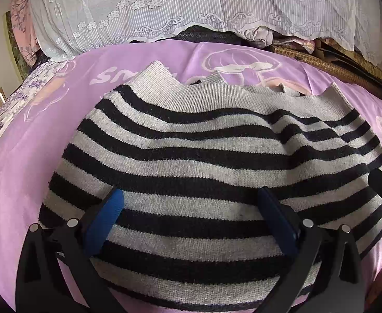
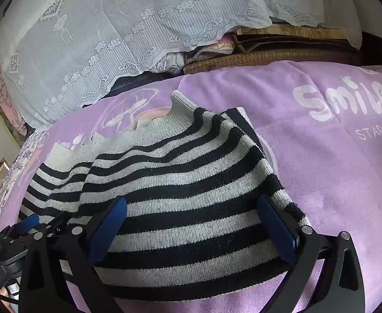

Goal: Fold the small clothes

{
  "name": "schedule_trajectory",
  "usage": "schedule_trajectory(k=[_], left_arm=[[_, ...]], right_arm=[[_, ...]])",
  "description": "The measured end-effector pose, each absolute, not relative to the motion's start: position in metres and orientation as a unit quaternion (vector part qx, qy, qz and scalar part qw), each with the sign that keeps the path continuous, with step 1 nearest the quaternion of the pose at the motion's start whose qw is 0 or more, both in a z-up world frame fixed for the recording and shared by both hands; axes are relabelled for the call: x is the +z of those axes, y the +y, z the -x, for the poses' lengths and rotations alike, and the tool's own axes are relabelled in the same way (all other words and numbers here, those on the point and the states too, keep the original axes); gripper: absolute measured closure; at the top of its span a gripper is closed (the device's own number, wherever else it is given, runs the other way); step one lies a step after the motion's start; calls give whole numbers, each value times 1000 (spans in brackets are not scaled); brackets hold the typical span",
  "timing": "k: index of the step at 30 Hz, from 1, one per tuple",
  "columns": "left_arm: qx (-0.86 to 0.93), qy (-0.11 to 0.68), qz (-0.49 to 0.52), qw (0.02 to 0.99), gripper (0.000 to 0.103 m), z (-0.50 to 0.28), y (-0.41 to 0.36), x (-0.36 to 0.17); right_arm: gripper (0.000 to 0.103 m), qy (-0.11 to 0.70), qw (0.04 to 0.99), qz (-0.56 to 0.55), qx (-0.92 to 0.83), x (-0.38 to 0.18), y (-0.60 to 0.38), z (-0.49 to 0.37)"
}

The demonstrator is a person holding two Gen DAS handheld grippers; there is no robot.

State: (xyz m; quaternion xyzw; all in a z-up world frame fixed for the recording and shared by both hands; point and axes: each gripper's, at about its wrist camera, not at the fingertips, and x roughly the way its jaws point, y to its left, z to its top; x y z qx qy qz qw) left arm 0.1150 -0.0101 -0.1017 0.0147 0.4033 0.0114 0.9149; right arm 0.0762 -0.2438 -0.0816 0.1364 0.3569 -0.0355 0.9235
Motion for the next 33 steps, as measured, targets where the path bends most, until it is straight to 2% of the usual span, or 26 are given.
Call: schedule_trajectory(k=[17,26,33], left_arm=[[-7,387,17,922,4,-81,7,-88],[-7,391,8,920,4,-88,6,-89],[-1,353,24,935,4,-117,27,-57]], right_arm=[[3,290,930,-224,-21,-70,-261,-17],[3,287,927,-242,-15,-71,-267,-18],[3,249,922,-295,35,-55,-277,-30]])
